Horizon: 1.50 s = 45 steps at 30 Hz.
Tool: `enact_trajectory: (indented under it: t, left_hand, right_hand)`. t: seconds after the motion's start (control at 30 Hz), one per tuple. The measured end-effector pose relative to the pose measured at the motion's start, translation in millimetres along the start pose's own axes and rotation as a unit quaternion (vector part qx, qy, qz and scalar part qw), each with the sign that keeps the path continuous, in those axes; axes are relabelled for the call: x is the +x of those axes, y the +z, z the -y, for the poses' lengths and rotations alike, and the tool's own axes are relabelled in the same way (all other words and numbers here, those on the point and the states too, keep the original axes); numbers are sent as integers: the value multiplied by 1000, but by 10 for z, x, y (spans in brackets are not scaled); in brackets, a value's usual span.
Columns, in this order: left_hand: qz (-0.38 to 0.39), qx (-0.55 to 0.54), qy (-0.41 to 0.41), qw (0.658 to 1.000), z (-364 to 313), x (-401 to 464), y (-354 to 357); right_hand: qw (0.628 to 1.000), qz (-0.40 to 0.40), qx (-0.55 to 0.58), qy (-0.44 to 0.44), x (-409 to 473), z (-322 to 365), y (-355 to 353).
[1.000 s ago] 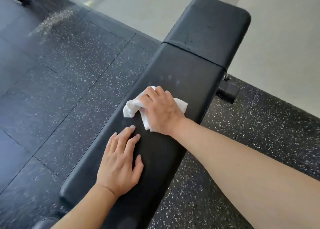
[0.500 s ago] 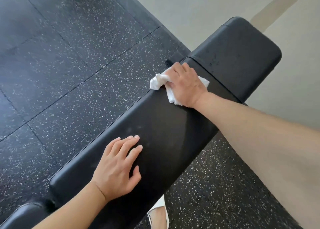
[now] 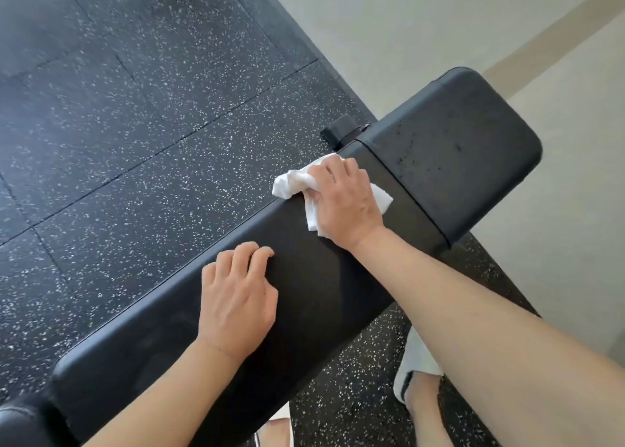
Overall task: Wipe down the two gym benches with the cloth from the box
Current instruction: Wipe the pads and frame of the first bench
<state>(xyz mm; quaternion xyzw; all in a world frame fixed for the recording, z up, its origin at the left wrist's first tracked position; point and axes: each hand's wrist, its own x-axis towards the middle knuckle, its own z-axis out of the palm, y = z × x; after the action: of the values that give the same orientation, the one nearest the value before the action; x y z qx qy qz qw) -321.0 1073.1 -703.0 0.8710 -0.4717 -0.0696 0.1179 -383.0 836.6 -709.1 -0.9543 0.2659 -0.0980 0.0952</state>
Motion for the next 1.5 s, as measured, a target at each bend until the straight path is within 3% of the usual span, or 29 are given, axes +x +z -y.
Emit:
enact_trajectory:
  t: [0.27, 0.53, 0.67, 0.8, 0.93, 1.2, 1.5]
  left_hand:
    - [-21, 8, -52, 998, -364, 231, 88]
    - [-14, -24, -91, 995, -964, 792, 183]
    - [-9, -16, -108, 994, -1128, 1248, 228]
    - [-10, -29, -198, 980, -1129, 1641, 334]
    - [-17, -29, -233, 972, -1170, 1688, 460]
    - [-34, -12, -225, 974, -1132, 1704, 489]
    - [-24, 0, -225, 974, -1130, 1723, 489]
  right_hand:
    - [996, -37, 58, -56, -172, -280, -1]
    - [991, 45, 82, -100, -1314, -1208, -506]
    - [980, 95, 98, -142, -1414, -1473, -721]
    - [979, 78, 115, -152, -1245, -1549, -729]
    - [983, 35, 126, -130, -945, -1577, -581]
    - [986, -19, 114, -121, 100, -1403, -226]
    - [989, 4, 99, -111, 904, -1106, -89]
